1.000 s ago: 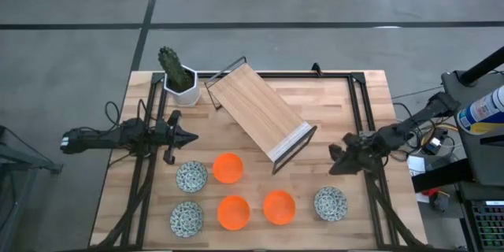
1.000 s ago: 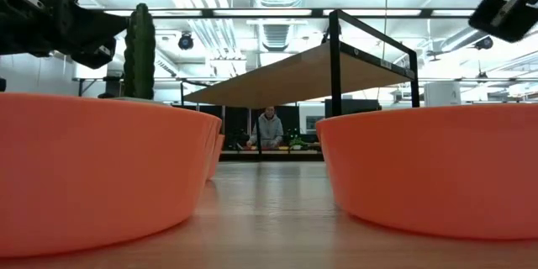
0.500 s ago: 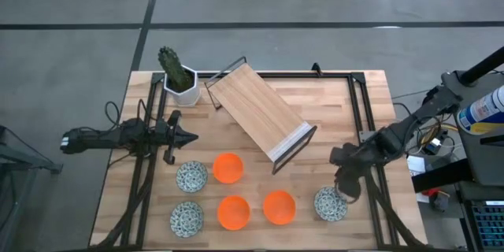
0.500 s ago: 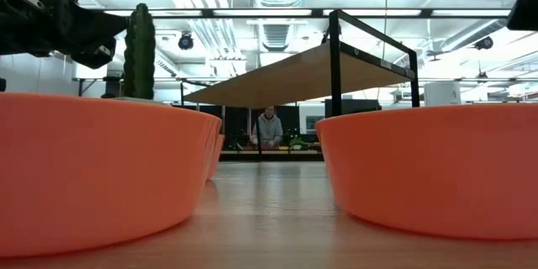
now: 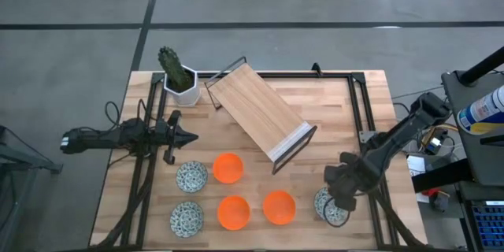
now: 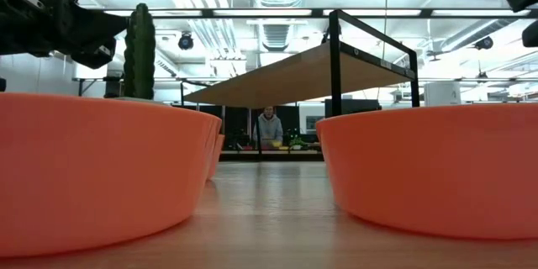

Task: Pick & Place Mini bowls
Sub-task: Put the bottom right white patterned bowl on the shelf

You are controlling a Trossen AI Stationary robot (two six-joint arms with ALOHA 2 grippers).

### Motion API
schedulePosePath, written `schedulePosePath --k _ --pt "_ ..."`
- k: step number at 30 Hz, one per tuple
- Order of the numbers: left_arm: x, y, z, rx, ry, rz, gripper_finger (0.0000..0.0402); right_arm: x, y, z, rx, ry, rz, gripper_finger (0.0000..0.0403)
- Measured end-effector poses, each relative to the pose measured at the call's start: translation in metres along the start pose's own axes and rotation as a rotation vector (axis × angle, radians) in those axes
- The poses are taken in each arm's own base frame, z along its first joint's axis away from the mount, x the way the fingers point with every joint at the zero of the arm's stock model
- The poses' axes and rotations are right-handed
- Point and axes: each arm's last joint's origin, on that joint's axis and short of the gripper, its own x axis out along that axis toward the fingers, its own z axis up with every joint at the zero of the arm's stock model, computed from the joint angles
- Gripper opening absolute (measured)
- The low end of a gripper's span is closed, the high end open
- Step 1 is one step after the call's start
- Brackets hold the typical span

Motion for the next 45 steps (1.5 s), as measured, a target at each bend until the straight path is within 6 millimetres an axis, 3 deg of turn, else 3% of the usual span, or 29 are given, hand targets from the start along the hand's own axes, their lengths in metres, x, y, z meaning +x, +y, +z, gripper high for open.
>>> schedulePosePath --k 10,21,26,32,34,39,45 --pt "0.0 0.0 0.0 0.0 0.0 0.0 0.0 0.013 0.011 0.003 -0.005 -0.081 -0.008 0.0143" --pt "0.0 0.0 0.0 0.0 0.0 0.001 0.0 0.038 0.005 -0.001 0.004 -0.068 -0.021 0.013" --pt "0.0 0.0 0.0 0.0 0.0 0.001 0.0 0.04 0.007 -0.001 -0.004 -0.06 0.023 0.0102" --pt "0.0 0.0 0.0 0.0 0.0 0.001 0.0 0.046 0.007 -0.001 0.003 -0.053 0.063 0.0041" --pt "0.0 0.0 0.0 0.0 0.0 0.001 0.0 0.044 0.008 0.0 0.004 -0.058 0.08 0.0021" --pt "0.0 0.0 0.0 0.0 0.0 0.001 0.0 0.033 0.006 0.003 0.023 -0.06 0.105 0.0015" --pt "0.0 0.0 0.0 0.0 0.0 0.001 0.0 -0.006 -0.002 0.017 0.073 -0.113 0.161 0.0012"
